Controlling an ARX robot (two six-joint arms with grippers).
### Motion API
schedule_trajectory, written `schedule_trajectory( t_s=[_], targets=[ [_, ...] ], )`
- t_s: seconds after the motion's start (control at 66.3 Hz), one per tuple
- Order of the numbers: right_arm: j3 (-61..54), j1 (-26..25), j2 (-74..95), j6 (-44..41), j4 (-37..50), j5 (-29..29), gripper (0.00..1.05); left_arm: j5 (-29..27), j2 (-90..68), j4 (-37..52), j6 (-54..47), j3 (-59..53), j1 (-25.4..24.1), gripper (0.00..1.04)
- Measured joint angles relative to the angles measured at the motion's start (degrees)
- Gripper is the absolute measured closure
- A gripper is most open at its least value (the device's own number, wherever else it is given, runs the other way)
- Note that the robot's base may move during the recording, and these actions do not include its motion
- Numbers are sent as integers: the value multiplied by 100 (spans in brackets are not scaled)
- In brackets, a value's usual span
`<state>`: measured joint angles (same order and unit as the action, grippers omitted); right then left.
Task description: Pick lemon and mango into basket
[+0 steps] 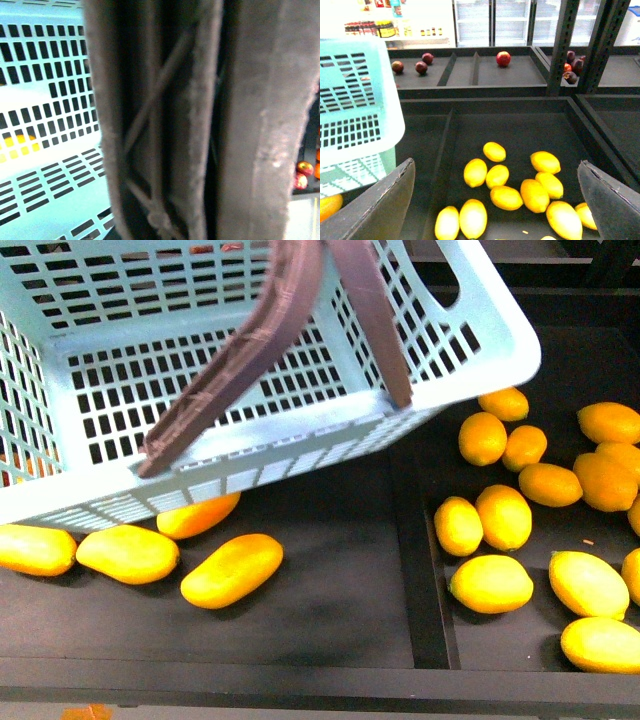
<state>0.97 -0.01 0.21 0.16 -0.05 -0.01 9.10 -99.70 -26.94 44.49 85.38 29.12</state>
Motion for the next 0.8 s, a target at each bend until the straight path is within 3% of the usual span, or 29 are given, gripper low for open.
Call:
schedule_trajectory(
  t_s=[0.543, 0.588, 0.679, 0.8],
  targets=[
    [2, 0, 11, 24, -13, 15, 9, 26, 70, 240, 136, 85, 85, 90],
    [271, -2, 363, 479, -741, 280, 9, 42, 70, 240, 138, 85, 85, 90],
    [732, -490, 1434, 1327, -1591, 144, 9, 109, 70, 240, 149, 85, 94, 90],
    [820, -1495, 2671, 1593, -809, -472, 9, 140, 70, 240, 151, 85, 127, 90]
  ],
)
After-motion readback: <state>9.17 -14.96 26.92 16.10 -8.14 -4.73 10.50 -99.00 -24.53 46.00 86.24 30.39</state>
